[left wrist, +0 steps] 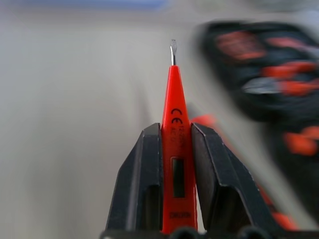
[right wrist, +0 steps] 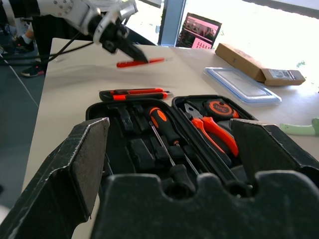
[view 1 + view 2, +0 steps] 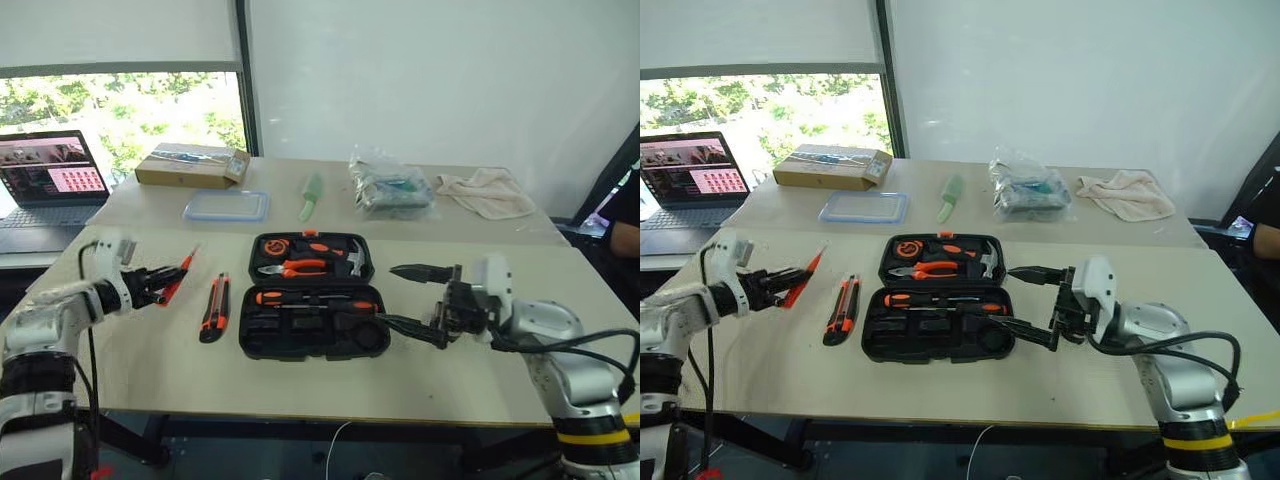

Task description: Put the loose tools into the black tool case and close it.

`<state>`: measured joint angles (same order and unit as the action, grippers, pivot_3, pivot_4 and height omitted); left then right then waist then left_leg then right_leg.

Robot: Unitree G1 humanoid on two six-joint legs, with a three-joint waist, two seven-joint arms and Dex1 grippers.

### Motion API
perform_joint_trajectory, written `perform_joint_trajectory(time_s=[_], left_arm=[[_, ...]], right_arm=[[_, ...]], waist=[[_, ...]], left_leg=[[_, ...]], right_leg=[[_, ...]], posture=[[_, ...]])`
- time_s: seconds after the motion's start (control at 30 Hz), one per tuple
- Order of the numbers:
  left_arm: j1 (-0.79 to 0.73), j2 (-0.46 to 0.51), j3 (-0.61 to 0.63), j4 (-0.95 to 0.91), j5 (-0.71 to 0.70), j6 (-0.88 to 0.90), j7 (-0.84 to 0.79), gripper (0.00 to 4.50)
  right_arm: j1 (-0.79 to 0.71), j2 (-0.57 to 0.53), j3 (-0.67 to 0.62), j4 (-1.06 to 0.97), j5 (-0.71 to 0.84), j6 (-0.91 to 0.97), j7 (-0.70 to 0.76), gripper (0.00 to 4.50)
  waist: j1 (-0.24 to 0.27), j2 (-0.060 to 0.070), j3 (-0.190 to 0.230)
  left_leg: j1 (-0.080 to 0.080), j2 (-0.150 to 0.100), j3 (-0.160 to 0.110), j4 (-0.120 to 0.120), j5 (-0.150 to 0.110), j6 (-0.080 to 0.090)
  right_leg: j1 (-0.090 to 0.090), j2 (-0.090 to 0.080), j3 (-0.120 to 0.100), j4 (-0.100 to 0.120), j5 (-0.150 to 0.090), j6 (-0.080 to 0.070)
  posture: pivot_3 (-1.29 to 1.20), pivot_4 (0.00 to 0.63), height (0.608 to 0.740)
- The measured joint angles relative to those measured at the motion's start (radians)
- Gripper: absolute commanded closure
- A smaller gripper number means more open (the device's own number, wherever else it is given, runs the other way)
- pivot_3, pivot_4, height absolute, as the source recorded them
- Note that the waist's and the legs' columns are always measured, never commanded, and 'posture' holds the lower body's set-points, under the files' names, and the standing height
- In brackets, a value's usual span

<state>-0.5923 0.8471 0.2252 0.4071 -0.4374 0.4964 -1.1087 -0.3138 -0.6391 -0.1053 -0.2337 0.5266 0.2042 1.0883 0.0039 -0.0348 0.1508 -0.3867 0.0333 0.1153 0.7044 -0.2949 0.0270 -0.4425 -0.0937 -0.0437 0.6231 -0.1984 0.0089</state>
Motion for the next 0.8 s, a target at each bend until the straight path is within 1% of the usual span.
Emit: perform_joint_trajectory(time_s=[0.07, 0.1, 0.17, 0.23, 0.33, 0.5, 0.6, 0.8], left_arm=[[-0.003, 0.025, -0.082, -0.090, 0.005, -0.042, -0.142, 4.10], [-0.009, 0.025, -0.126, -0.123, 0.011, -0.066, -0.196, 4.10], [-0.046, 0.006, -0.249, -0.167, 0.072, -0.135, -0.277, 4.10], [-0.084, -0.036, -0.346, -0.178, 0.143, -0.215, -0.301, 4.10], [-0.136, -0.094, -0.440, -0.169, 0.233, -0.244, -0.279, 4.10], [-0.223, -0.167, -0.532, -0.099, 0.353, -0.282, -0.235, 4.10], [-0.235, -0.192, -0.586, -0.029, 0.425, -0.325, -0.227, 4.10], [-0.270, -0.216, -0.603, 0.025, 0.474, -0.350, -0.227, 4.10]], right_arm=[[0.033, -0.019, -0.021, -0.019, 0.008, 0.002, 0.001, 0.00], [0.046, -0.026, -0.031, -0.021, 0.009, 0.002, 0.000, 0.00], [0.066, -0.036, -0.037, -0.026, 0.009, 0.003, -0.001, 0.00], [0.076, -0.036, -0.038, -0.041, 0.009, 0.003, -0.005, 0.00], [0.097, -0.036, -0.040, -0.062, 0.011, 0.004, -0.017, 0.00], [0.134, -0.036, -0.046, -0.094, 0.019, 0.005, -0.036, 0.00], [0.149, -0.036, -0.050, -0.113, 0.025, 0.006, -0.060, 0.00], [0.170, -0.035, -0.052, -0.131, 0.027, 0.006, -0.086, 0.00]], waist=[[0.006, 0.000, 0.000], [0.009, 0.000, 0.000], [0.013, 0.000, 0.000], [0.012, 0.000, 0.000], [0.006, 0.000, 0.000], [0.005, 0.000, 0.000], [0.004, 0.000, 0.000], [0.007, -0.001, 0.000]], left_leg=[[0.001, 0.000, 0.000, 0.001, 0.000, 0.000], [0.001, -0.001, 0.001, 0.001, -0.001, 0.001], [0.001, -0.001, 0.002, 0.003, -0.001, 0.002], [0.001, 0.000, 0.001, 0.006, -0.002, 0.004], [0.001, 0.000, -0.002, 0.008, -0.004, 0.008], [0.001, 0.000, -0.003, 0.008, -0.006, 0.012], [0.001, 0.000, -0.003, 0.009, -0.007, 0.012], [0.000, 0.000, -0.004, 0.010, -0.008, 0.014]], right_leg=[[0.002, 0.000, 0.000, 0.000, 0.000, 0.000], [0.003, 0.000, 0.000, 0.000, 0.000, 0.000], [0.003, 0.000, 0.000, -0.003, 0.000, 0.000], [0.003, 0.001, 0.001, -0.003, 0.000, 0.000], [0.003, 0.002, 0.002, 0.000, 0.000, 0.000], [0.002, 0.002, 0.003, 0.000, 0.000, 0.001], [0.002, 0.002, 0.003, 0.000, 0.000, 0.001], [0.002, 0.001, 0.003, 0.000, 0.000, 0.002]], posture=[[0.00, 0.150, 0.740], [0.00, 0.150, 0.740], [0.00, 0.150, 0.740], [0.00, 0.150, 0.740], [0.00, 0.150, 0.740], [0.00, 0.150, 0.740], [0.00, 0.150, 0.740], [0.00, 0.150, 0.740]])
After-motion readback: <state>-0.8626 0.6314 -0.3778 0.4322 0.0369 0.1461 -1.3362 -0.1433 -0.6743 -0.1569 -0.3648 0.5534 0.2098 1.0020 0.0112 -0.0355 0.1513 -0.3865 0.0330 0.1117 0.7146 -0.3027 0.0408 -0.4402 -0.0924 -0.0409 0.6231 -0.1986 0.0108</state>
